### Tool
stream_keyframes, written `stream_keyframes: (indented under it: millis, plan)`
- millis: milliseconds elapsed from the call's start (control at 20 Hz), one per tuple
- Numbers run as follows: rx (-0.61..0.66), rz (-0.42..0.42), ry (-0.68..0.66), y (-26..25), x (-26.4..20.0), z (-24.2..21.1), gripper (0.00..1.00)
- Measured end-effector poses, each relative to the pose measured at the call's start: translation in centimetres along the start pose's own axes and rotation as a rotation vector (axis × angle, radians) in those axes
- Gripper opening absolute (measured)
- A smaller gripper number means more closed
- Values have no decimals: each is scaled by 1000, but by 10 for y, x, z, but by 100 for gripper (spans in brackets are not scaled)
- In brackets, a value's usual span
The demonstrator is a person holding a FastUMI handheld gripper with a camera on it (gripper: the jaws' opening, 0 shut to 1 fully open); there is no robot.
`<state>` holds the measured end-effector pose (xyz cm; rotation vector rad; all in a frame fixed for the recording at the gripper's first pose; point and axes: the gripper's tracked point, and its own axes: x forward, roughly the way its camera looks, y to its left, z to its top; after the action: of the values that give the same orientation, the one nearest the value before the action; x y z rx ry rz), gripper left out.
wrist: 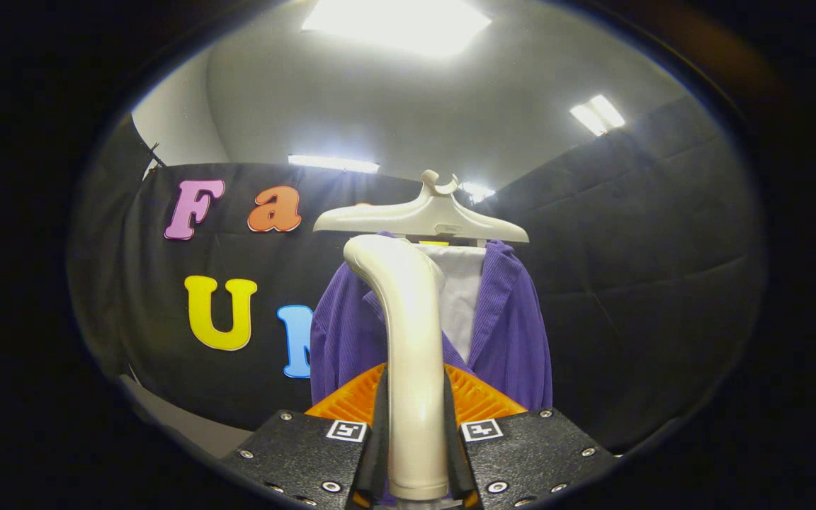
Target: Iron the clothes twice with a garment steamer, once on the left side and once on the right side.
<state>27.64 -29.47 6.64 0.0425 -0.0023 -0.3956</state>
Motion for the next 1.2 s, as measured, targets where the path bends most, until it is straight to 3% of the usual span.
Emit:
stream_keyframes:
  millis: [700,1200]
  plan:
    - [-41,2,173,-11,-23,-136,34]
    - [-45,30,391,-27,-69,-271,34]
